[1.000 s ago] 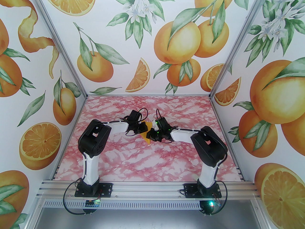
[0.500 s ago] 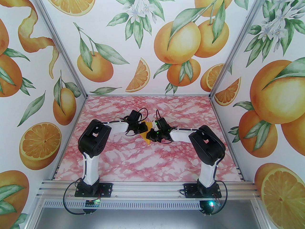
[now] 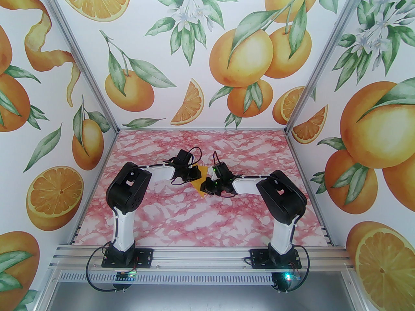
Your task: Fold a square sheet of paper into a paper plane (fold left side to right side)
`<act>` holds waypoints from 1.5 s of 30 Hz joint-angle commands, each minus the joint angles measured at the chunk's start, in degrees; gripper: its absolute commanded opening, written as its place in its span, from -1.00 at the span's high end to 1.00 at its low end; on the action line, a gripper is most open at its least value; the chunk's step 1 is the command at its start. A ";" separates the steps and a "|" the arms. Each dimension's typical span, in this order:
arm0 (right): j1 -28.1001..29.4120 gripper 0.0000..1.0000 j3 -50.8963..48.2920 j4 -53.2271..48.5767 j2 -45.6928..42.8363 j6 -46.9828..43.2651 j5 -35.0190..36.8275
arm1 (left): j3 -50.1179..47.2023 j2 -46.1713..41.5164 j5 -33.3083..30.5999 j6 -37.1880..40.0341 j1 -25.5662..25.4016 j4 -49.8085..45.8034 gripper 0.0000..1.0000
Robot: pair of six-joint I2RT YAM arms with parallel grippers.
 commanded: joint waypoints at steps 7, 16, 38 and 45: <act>0.04 1.00 -1.82 -5.01 3.08 -1.38 0.77 | -4.67 -7.34 5.19 1.54 -0.23 5.79 0.77; 0.05 1.00 -1.60 -5.00 3.33 -1.29 0.75 | -10.30 -8.27 7.96 -0.79 -1.36 9.98 0.90; -0.07 1.00 -0.37 -12.11 4.83 -6.49 -0.45 | -5.66 -2.04 0.79 7.51 0.87 3.78 0.96; -0.10 1.00 -0.21 -14.60 5.50 -8.64 -0.04 | -1.41 0.09 0.96 9.77 3.08 1.62 0.93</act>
